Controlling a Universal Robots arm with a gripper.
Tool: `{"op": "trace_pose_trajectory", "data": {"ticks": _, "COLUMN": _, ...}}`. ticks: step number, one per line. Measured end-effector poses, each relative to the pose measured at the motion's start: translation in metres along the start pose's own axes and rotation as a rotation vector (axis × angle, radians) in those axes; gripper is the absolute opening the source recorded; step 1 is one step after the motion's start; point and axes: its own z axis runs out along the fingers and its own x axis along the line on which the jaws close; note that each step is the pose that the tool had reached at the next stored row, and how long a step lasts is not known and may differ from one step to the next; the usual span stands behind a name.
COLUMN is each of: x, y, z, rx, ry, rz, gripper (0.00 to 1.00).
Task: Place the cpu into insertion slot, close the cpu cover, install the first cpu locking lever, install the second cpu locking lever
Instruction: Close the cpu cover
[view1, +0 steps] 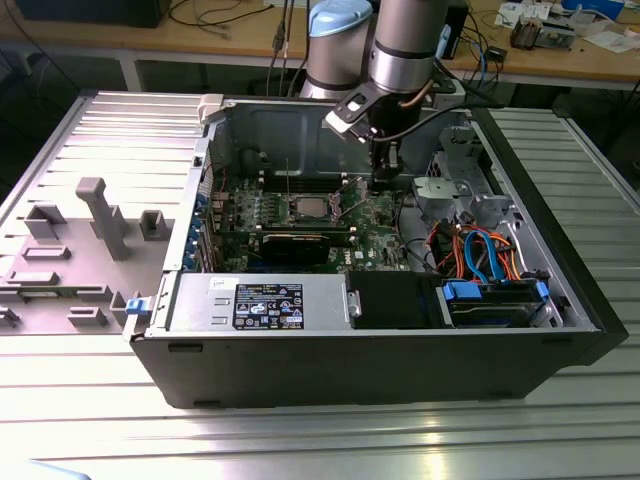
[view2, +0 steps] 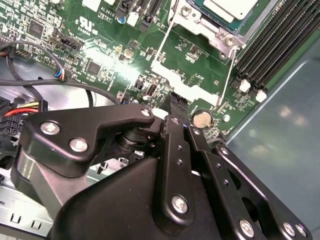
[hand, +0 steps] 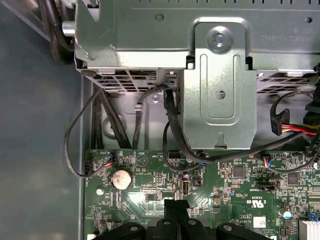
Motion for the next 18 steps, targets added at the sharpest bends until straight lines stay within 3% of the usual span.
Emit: {"op": "trace_pose_trajectory", "data": {"ticks": 18, "x": 0.0001, "y": -0.0062, "z": 0.0002, "rx": 0.0000, "ry": 0.0001, "rz": 0.000, "gripper": 0.11}}
